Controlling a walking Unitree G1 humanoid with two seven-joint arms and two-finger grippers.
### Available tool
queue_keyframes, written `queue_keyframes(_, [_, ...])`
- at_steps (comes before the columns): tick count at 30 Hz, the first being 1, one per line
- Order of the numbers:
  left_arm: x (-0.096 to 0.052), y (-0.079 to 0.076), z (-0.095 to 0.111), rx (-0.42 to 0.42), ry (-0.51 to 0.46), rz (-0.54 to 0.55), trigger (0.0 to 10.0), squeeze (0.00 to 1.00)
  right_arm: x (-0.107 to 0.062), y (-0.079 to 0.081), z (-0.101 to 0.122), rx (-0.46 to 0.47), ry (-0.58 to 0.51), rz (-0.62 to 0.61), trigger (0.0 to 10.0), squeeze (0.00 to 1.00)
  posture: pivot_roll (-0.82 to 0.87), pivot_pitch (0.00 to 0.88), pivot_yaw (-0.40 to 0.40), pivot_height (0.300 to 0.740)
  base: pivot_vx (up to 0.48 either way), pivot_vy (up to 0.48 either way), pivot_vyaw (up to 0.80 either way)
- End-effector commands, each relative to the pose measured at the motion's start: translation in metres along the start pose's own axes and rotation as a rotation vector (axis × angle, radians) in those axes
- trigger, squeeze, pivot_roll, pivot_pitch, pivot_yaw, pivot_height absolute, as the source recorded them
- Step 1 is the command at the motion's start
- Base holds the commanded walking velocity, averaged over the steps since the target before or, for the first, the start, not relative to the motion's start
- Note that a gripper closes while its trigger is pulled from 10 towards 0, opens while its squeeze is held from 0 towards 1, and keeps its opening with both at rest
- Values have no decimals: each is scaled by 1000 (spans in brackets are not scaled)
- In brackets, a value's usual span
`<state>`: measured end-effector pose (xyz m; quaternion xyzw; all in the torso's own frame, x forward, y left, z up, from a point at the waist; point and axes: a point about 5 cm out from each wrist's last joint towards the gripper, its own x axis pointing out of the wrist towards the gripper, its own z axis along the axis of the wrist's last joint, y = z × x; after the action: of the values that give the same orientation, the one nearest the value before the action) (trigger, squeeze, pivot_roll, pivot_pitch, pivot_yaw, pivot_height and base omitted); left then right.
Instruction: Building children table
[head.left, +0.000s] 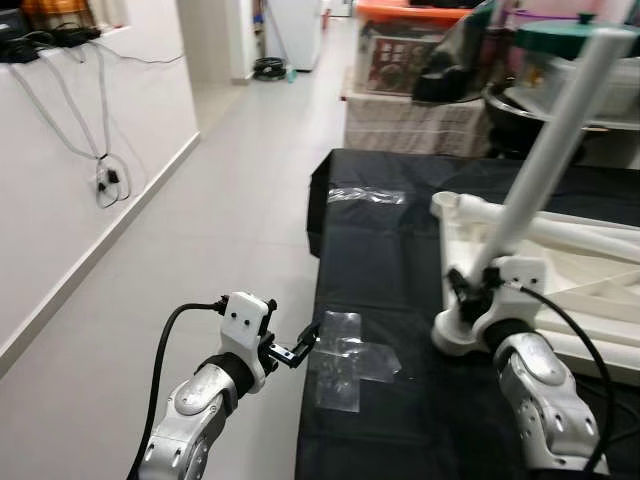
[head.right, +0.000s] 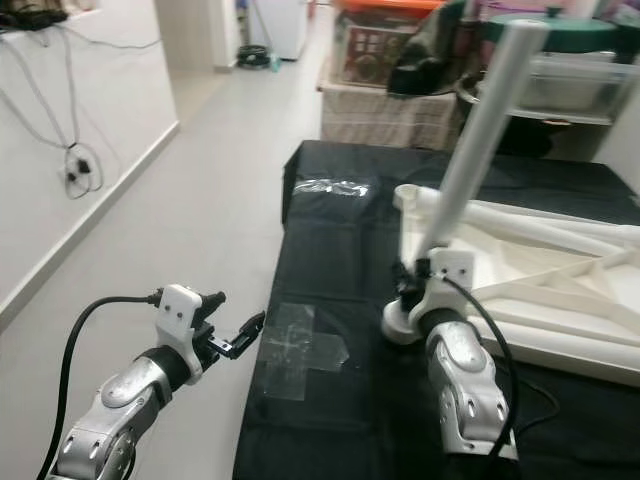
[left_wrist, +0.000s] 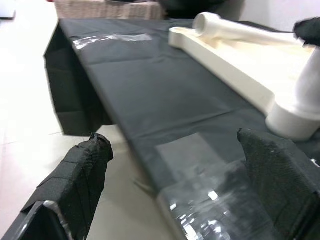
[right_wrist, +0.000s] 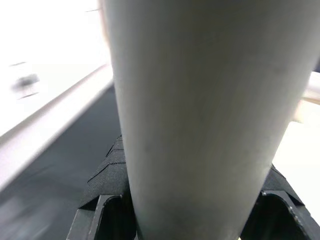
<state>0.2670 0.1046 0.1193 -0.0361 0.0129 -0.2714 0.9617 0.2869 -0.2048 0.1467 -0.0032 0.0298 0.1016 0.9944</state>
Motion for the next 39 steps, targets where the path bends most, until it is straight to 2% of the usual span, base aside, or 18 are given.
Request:
queue_keyframes(1, [0,1,-6,3,22,3,10000,0,-4,27,-14,2,91,273,0,0,12,0,-39,740,0,0,0])
queue_keyframes(2, [-1,2,-6,3,23,5,10000,0,-10,28,-15,-14,126,380,0,0,14,0,-41,740,0,0,0])
queue_keyframes(4, [-1,2,-5,4,24,6,10000,0,-15,28,-16,-26,150,449,0,0,14,0,-41,740,0,0,0])
queue_keyframes(9, [-2,2,-6,4,23,11,10000,0,-5,14,-14,-55,150,381,0,0,21,0,-45,740,0,0,0])
queue_keyframes(15, [-2,3,-6,7,24,13,10000,0,2,13,-16,-22,119,280,0,0,27,0,-40,740,0,0,0])
queue_keyframes(16, [-2,4,-5,9,24,14,10000,0,4,9,-18,-20,131,233,0,0,25,0,-38,740,0,0,0])
queue_keyframes(17, [-2,5,-5,12,23,16,10000,0,7,-4,-22,-25,155,83,0,0,25,0,-37,740,0,0,0])
queue_keyframes(18, [-2,5,-5,12,23,16,10000,0,7,-4,-22,-25,155,83,0,0,25,0,-37,740,0,0,0])
queue_keyframes(19, [-2,5,-4,13,22,17,10000,0,8,-13,-24,-28,176,-16,0,0,25,0,-37,740,0,0,0])
queue_keyframes(20, [-2,6,-4,16,22,19,10000,0,4,-42,-28,-26,214,-343,0,0,22,0,-37,740,0,0,0])
queue_keyframes(21, [-2,6,-4,16,22,19,10000,0,4,-42,-28,-26,214,-343,0,0,22,0,-37,740,0,0,0])
queue_keyframes(22, [-2,6,-4,18,22,20,10000,0,-3,-61,-32,-23,245,-568,0,0,22,0,-37,740,0,0,0])
queue_keyframes(24, [-1,5,-5,17,22,22,10000,0,-24,-83,-39,-14,279,-870,0,0,22,0,-38,740,0,0,0])
queue_keyframes(26, [-1,5,-5,18,22,24,10000,0,-32,-85,-44,0,293,-950,0,0,24,0,-39,740,0,0,0])
queue_keyframes(34, [-1,5,-5,18,22,24,10000,0,-32,-85,-44,0,293,-950,0,0,24,0,-39,740,0,0,0])
queue_keyframes(36, [-1,7,-5,20,19,39,10000,0,-30,-80,-51,53,322,-1026,0,0,36,0,-54,740,0,0,0])
queue_keyframes(37, [-1,8,-5,22,17,48,10000,0,-23,-72,-50,103,302,-1012,10000,0,36,0,-55,740,0,0,0])
queue_keyframes(39, [-1,8,-4,23,16,54,10000,0,-17,-67,-49,137,285,-997,10000,0,36,0,-55,740,0,0,0])
